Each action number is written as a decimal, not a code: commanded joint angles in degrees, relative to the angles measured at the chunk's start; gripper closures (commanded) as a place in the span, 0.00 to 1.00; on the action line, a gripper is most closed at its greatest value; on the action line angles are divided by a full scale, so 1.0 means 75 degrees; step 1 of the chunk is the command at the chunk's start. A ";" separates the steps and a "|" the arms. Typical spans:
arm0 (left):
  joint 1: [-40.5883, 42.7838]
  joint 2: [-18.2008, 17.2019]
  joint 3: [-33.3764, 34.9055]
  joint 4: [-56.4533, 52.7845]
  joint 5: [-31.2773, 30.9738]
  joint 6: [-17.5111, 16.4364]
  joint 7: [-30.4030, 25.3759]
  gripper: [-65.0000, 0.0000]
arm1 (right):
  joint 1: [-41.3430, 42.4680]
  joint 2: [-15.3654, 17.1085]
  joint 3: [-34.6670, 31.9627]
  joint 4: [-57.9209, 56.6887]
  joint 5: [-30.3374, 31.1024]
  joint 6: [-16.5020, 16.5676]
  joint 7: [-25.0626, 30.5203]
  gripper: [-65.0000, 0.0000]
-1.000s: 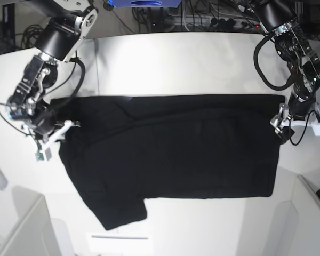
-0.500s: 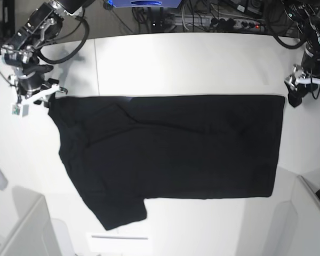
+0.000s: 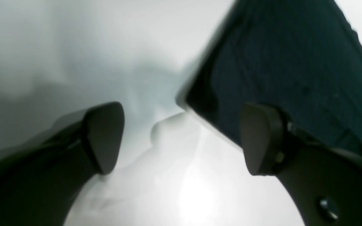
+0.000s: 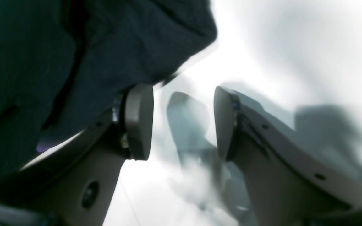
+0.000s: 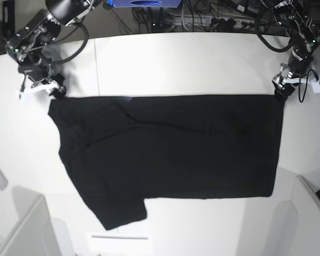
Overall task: Fold the T-shirt properly
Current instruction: 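Drag the shirt further toward the robot, straightening the collar edge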
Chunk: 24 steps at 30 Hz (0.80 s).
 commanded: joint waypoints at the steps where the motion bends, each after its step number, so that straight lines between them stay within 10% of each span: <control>1: -0.0106 -0.0150 -0.0035 -0.0041 -0.0071 -0.0037 -0.0092 0.15 | 0.0190 0.0184 0.0015 -0.0086 0.0092 0.0038 0.0088 0.55; 24: -0.0856 -0.0150 0.0376 -0.1248 -0.0059 -0.0025 -0.0080 0.15 | 0.0495 0.0360 -0.0008 -0.0883 0.0104 0.0038 0.0099 0.55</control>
